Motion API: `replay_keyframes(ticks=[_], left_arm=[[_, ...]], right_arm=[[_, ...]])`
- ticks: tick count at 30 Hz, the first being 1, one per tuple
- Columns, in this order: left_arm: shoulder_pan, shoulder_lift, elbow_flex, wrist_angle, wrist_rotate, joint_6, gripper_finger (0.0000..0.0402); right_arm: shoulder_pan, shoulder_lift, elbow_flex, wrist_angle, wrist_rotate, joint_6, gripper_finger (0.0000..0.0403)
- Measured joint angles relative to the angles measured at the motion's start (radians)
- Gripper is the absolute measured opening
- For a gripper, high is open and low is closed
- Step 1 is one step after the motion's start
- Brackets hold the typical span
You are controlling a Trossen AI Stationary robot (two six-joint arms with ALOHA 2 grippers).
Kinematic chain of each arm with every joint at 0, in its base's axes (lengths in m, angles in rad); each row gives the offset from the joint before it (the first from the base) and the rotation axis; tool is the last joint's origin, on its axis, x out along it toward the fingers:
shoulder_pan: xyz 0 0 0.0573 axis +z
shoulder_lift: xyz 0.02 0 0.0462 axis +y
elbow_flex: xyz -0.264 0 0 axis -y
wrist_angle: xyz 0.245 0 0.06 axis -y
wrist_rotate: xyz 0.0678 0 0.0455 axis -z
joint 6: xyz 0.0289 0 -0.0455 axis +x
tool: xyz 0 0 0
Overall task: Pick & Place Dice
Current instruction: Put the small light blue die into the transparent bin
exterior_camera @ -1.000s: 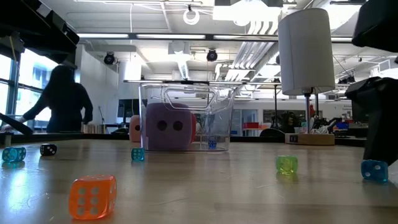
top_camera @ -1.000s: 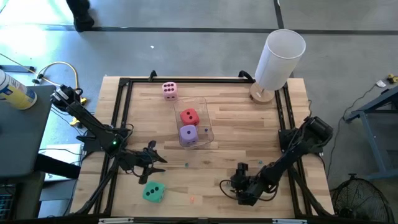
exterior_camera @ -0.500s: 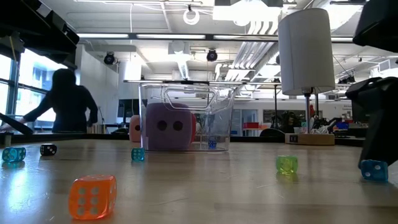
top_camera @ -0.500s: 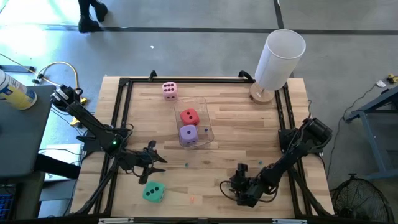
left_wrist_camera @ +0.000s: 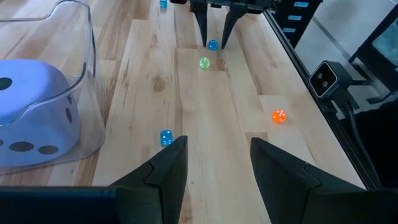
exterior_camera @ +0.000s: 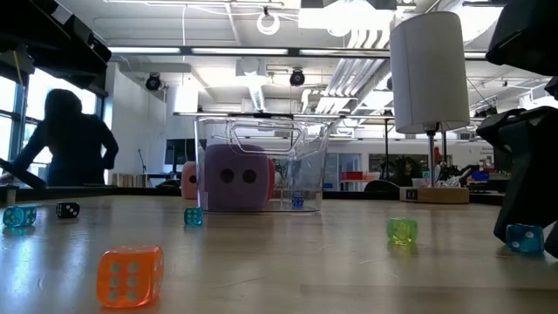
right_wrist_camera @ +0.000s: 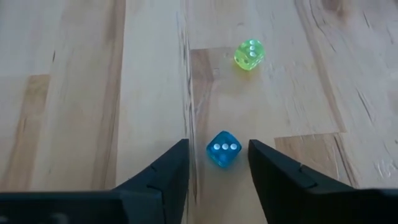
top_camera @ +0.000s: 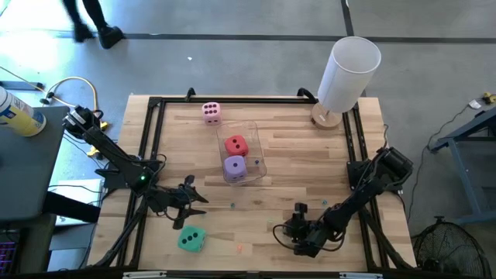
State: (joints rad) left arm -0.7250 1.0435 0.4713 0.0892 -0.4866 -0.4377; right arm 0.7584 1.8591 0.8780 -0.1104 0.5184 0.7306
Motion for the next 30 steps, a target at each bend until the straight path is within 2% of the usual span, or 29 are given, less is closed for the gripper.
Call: replay_keyframes(ticks=[14, 20, 24, 30], left_arm=[[0.000, 0.000, 0.000, 0.000, 0.000, -0.003, 0.0168], [0.000, 0.000, 0.000, 0.000, 0.000, -0.004, 0.0168], [0.000, 0.000, -0.001, 0.000, 0.000, -0.004, 0.0168], [0.000, 0.000, -0.001, -0.001, 0.000, 0.011, 0.0168]], right_arm=[[-0.002, 0.000, -0.001, 0.004, 0.004, -0.002, 0.0070], [-0.011, 0.002, -0.002, 0.030, 0.039, -0.014, 0.0061], [-0.046, -0.008, -0.004, 0.087, 0.104, -0.156, 0.0064], [-0.135, -0.061, 0.103, 0.128, 0.109, -0.437, 0.0062]])
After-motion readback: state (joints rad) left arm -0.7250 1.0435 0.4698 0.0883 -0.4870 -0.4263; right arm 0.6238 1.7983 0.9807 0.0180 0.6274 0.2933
